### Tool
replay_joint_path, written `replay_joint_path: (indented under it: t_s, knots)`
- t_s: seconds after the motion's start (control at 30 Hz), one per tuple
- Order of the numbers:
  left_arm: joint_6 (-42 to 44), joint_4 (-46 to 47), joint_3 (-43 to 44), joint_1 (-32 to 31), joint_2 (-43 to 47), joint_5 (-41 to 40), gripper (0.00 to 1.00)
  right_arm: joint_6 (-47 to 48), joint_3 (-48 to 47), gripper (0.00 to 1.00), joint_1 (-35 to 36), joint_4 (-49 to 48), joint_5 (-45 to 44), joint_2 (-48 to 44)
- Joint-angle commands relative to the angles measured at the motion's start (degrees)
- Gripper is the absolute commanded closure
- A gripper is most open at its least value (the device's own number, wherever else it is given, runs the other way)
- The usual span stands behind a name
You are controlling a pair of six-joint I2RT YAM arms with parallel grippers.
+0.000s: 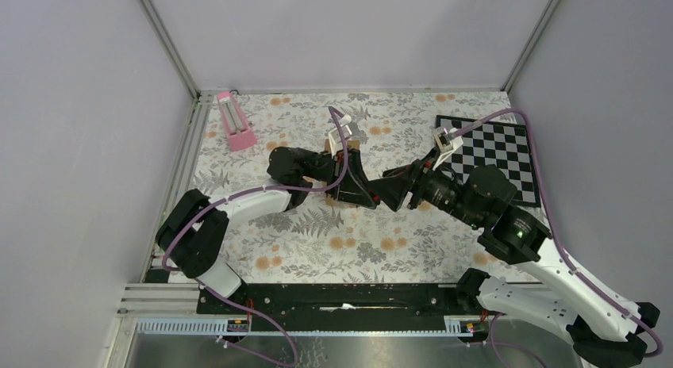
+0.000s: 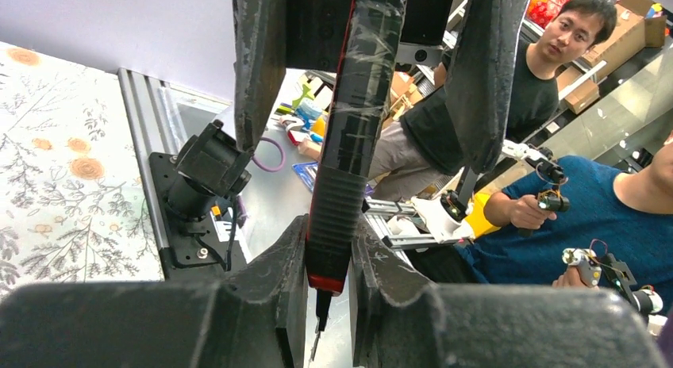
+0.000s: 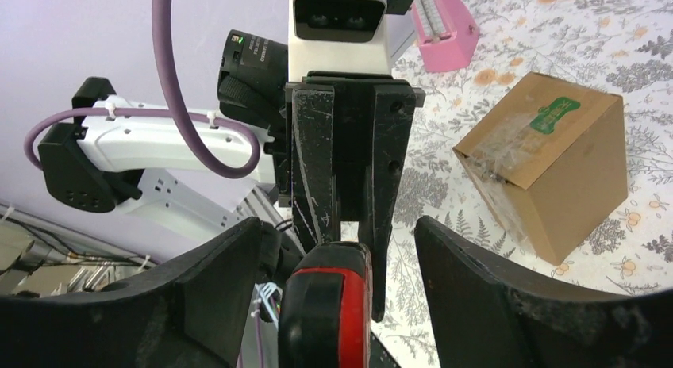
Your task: Unpack the express box
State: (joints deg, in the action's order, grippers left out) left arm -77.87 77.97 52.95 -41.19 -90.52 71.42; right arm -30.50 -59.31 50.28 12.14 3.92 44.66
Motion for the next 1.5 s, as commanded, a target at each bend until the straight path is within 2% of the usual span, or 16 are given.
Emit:
replay_joint_path:
  t_s: [0.0, 0.1, 0.23, 0.5, 0.97, 1.1, 1.17, 1.23, 1.27, 1.3, 1.33, 1.37, 1.4, 1.43, 1.47]
  knots:
    - [6.04, -6.85, 2.46, -0.55, 1.83, -5.29, 1.0, -1.63, 4.63, 0.26, -0.01, -10.1, -2.35, -0.97]
    - [6.92, -8.87, 1.88, -0.47, 2.05, -8.8, 1.0, -2.1, 9.16, 0.27, -0.01, -16.32, -5.29, -2.82]
    - [4.5, -6.52, 0.81, -0.39, 1.3, -11.76, 1.0, -1.01, 12.59, 0.26, -0.03, -22.34, -8.73, -5.38]
    - [0.47, -2.06, 0.34, -0.71, -0.58, -13.27, 1.0, -0.44, 15.03, 0.28, -0.01, -28.16, -12.59, -5.97]
    - [3.51, -6.92, 2.15, -1.3, 0.69, -10.72, 1.0, 3.29, 11.23, 0.32, -0.01, -26.44, -12.88, -2.2]
    - [4.01, -7.45, 2.08, -1.5, 1.15, -10.16, 1.0, 3.37, 10.82, 0.36, -0.01, -26.54, -13.32, -1.54]
    - [4.56, -8.18, 2.12, -1.53, 1.39, -10.04, 1.0, 3.44, 10.44, 0.42, -0.01, -26.35, -13.09, -0.91]
    - [4.86, -8.74, 2.36, -1.51, 1.49, -9.55, 1.0, 3.49, 10.32, 0.53, -0.01, -26.1, -13.06, -0.45]
    - [5.06, -9.09, 2.42, -1.51, 1.54, -9.43, 1.0, 3.64, 10.22, 0.69, -0.01, -25.85, -13.11, -0.32]
    - [5.65, -10.03, 2.54, -1.48, 1.75, -9.11, 1.0, 3.65, 10.0, 0.89, -0.06, -25.38, -13.25, -0.2]
    - [6.7, -11.74, 2.73, -1.41, 2.07, -8.93, 1.0, 3.85, 9.61, 1.0, -0.03, -24.76, -13.64, -0.12]
    - [8.23, -14.83, 2.77, -1.03, 2.7, -9.27, 1.0, 4.51, 9.3, 1.0, -0.01, -24.14, -14.07, -0.12]
    - [10.28, -18.28, 2.52, -0.36, 3.58, -10.17, 0.81, 5.19, 8.85, 1.0, -0.01, -23.25, -15.13, -0.18]
    - [12.23, -21.88, 1.83, 0.45, 4.83, -11.51, 0.58, 6.19, 8.47, 1.0, -0.01, -22.5, -16.61, -0.32]
    - [14.41, -25.34, 1.06, 1.24, 6.55, -13.18, 0.44, 7.41, 7.97, 1.0, 0.0, -21.68, -17.84, -0.63]
